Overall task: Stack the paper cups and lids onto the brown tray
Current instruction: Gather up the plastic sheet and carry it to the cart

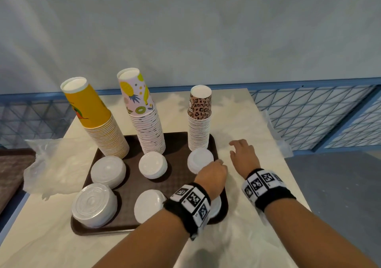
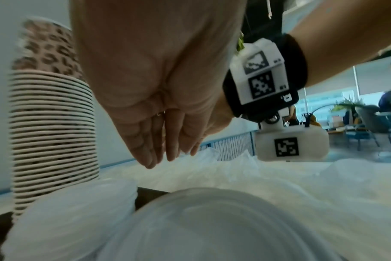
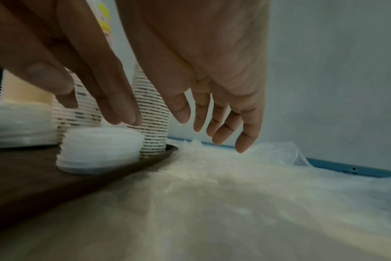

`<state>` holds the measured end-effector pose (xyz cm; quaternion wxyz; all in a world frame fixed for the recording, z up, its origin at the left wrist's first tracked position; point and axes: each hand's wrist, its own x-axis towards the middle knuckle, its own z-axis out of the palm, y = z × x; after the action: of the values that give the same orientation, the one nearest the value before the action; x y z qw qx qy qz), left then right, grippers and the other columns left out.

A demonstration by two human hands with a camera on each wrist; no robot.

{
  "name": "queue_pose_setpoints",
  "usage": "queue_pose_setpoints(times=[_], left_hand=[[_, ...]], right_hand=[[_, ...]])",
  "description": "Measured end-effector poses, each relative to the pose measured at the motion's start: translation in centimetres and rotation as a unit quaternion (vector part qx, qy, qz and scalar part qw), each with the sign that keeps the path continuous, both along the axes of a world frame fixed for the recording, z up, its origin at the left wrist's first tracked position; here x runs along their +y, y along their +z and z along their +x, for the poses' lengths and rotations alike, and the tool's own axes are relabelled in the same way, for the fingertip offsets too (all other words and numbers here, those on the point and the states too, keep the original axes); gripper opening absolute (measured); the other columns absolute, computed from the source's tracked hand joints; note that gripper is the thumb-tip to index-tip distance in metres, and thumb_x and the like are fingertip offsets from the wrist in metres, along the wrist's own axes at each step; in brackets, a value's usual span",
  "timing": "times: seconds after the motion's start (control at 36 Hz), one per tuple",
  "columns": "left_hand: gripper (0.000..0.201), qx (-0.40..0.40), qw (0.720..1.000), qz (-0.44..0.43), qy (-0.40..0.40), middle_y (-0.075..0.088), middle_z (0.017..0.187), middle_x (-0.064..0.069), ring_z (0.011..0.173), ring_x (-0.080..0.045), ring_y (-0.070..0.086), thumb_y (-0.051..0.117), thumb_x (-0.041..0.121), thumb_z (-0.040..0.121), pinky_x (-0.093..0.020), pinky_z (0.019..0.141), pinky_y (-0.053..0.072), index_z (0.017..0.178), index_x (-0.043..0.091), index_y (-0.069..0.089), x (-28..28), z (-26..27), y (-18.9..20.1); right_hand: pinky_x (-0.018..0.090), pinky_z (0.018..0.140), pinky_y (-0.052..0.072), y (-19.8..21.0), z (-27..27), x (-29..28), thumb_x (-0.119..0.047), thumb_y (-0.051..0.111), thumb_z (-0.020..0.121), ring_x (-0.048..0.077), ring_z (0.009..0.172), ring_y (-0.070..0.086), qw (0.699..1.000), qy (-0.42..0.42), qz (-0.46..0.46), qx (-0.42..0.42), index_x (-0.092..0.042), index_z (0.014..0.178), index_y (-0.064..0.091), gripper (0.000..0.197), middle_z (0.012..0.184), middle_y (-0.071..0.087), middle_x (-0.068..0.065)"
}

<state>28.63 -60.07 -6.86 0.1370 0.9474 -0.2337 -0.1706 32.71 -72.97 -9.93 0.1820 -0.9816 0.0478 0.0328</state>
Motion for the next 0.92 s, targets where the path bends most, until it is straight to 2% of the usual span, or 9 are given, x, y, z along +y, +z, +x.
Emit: queue_pose_setpoints(times=[0.17,0.28,0.42,0.56,0.64,0.67,0.75,0.83,0.92], left_hand=[[0.029,-0.002,0.991,0.114,-0.069,0.053,0.125,-0.024,0.117,-0.039,0.052,0.036,-0.003,0.094,-0.042,0.100,0.040,0.116,-0.007,0.055,-2.7,0.9,-1.0],[0.029,-0.001,0.987,0.139,-0.079,0.054,0.126,-0.022,0.118,-0.035,0.052,0.036,0.000,0.095,-0.039,0.102,0.039,0.116,-0.006,0.055,-3.4,1.4,-1.4],[0.026,0.009,0.986,0.151,-0.072,0.056,0.124,-0.021,0.115,-0.035,0.055,0.040,0.000,0.094,-0.039,0.099,0.042,0.114,-0.004,0.057,-3.4,2.0,-1.6],[0.025,-0.006,0.976,0.190,-0.103,0.055,0.123,-0.022,0.113,-0.035,0.056,0.041,0.000,0.094,-0.039,0.097,0.043,0.113,-0.006,0.056,-3.4,2.0,-1.5],[0.017,-0.024,0.979,0.188,-0.077,0.070,0.100,-0.014,0.094,-0.020,0.069,0.063,0.013,0.083,-0.025,0.083,0.052,0.094,0.002,0.070,-3.1,1.6,-0.3],[0.020,-0.015,0.978,0.196,-0.071,0.069,0.108,-0.013,0.101,-0.020,0.067,0.056,0.012,0.088,-0.026,0.087,0.050,0.102,0.003,0.067,-3.1,1.4,-0.3],[0.033,0.025,0.986,0.152,-0.067,0.049,0.134,-0.022,0.126,-0.034,0.046,0.032,0.002,0.098,-0.038,0.104,0.036,0.124,-0.007,0.049,-2.9,1.3,-0.8],[0.033,0.049,0.994,0.093,-0.022,0.051,0.131,-0.021,0.122,-0.032,0.050,0.040,0.006,0.095,-0.035,0.099,0.041,0.124,-0.006,0.048,-3.1,1.4,0.0],[0.055,0.021,0.994,-0.062,0.089,0.049,0.129,-0.020,0.115,-0.031,0.053,0.055,0.015,0.090,-0.033,0.091,0.044,0.135,-0.003,0.029,-3.0,1.1,0.3]], right_hand=[[0.040,0.100,0.040,-2.1,2.1,-0.9,-0.008,0.036,0.096,0.032,0.123,0.042,0.996,0.021,0.010,0.085,-0.018,0.141,0.035,0.046,0.150,0.030,0.008],[0.041,0.098,0.043,-2.8,2.9,-1.0,-0.011,0.041,0.095,0.035,0.121,0.047,0.992,0.013,0.010,0.128,-0.018,0.142,0.032,0.049,0.140,0.038,0.015],[0.034,0.077,0.040,-2.8,3.5,-1.0,-0.015,0.036,0.097,0.033,0.105,0.057,0.994,0.005,0.003,0.113,0.000,0.112,0.054,0.027,0.114,0.062,0.020],[0.026,0.071,0.035,-0.7,3.8,-1.8,-0.008,0.043,0.092,0.032,0.097,0.059,0.995,0.001,0.096,0.042,-0.003,0.097,0.062,0.021,0.102,0.066,0.017],[0.022,0.066,0.033,1.3,3.5,-2.6,-0.010,0.050,0.090,0.027,0.085,0.058,0.989,0.000,0.143,-0.022,-0.009,0.085,0.063,0.014,0.094,0.067,0.014],[0.019,0.060,0.032,2.0,3.2,-2.9,-0.010,0.051,0.090,0.023,0.080,0.055,0.987,-0.003,0.154,-0.039,-0.013,0.081,0.061,0.013,0.090,0.066,0.012],[0.006,0.058,0.034,4.8,1.8,-4.0,-0.012,0.052,0.092,0.018,0.075,0.049,0.978,-0.021,0.183,-0.102,-0.010,0.084,0.061,0.012,0.082,0.058,0.004],[0.014,0.053,0.032,8.4,-0.1,-5.1,-0.017,0.050,0.095,0.016,0.075,0.047,0.965,-0.044,0.179,-0.186,-0.006,0.094,0.062,0.017,0.084,0.055,-0.001],[0.018,0.057,0.031,11.5,-2.7,-5.9,-0.018,0.049,0.095,0.014,0.075,0.047,0.955,-0.043,0.163,-0.245,-0.008,0.094,0.060,0.015,0.089,0.056,-0.003]])
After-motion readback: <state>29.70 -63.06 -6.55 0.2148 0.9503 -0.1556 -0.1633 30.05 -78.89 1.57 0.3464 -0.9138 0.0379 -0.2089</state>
